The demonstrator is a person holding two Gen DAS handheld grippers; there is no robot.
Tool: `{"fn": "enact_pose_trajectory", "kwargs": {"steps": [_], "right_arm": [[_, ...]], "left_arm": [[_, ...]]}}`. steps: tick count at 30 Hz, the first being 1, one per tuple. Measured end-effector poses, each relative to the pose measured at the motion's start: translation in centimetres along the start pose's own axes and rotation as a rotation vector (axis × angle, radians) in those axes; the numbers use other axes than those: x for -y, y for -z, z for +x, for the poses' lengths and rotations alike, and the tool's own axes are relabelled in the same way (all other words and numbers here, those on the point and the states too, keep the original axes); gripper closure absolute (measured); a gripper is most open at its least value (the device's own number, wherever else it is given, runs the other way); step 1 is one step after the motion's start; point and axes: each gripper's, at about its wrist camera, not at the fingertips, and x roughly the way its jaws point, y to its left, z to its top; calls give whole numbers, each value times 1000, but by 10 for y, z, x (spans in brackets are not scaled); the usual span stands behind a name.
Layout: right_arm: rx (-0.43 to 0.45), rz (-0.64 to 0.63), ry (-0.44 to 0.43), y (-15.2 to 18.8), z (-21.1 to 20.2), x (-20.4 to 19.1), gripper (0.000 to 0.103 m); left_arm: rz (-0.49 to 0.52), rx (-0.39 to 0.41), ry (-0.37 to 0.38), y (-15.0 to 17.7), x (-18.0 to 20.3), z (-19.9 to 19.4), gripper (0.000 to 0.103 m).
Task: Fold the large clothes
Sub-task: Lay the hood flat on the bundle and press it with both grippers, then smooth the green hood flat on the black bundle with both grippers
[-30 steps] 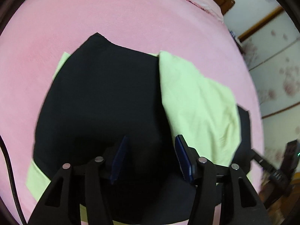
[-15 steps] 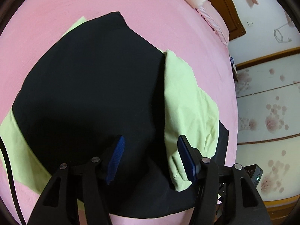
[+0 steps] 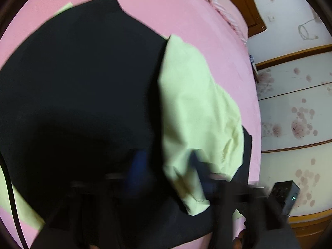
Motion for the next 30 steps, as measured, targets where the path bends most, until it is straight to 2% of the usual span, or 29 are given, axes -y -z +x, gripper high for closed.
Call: {"fn": "enact_pose_trajectory", "kwargs": {"steps": [1, 4, 7, 9, 10, 12, 16, 17, 20, 21, 22, 27, 30], "right_arm": [[8, -5, 2, 0, -3, -1, 102], [54, -31, 20, 7, -23, -8, 102], [80, -44, 48, 17, -37, -12, 102], [35, -27, 75, 29, -24, -5, 102], [11, -14, 81, 32, -17, 0, 102], [-14, 11, 90, 39, -5, 6, 102], [4, -37, 135, 38, -4, -3, 101], [6, -63, 156, 37, -6, -7, 100], [13, -102, 200, 35, -17, -14, 94], [22, -111, 227, 34, -24, -17, 93], [32, -115, 241, 35, -29, -18, 93], [180, -175, 257, 24, -68, -44, 93], [217, -207, 230, 11, -65, -60, 93]], "left_arm": [[15, -4, -25, -1, 2, -1, 98], [122, 57, -68, 8, 22, -22, 99], [176, 43, -129, 23, 23, -27, 99], [173, -11, -196, 31, 11, -12, 99], [151, -30, -204, 34, 2, -5, 99], [122, -23, -200, 35, -5, 1, 97], [128, -22, -196, 33, -3, 0, 96], [128, -26, -195, 33, -2, -1, 93], [124, -41, -216, 30, 4, -13, 72], [127, -32, -228, 30, 9, -16, 61], [136, -2, -240, 31, 15, -27, 55], [253, 149, -220, 34, 51, -67, 55], [353, 193, -190, 30, 76, -63, 55]]}}
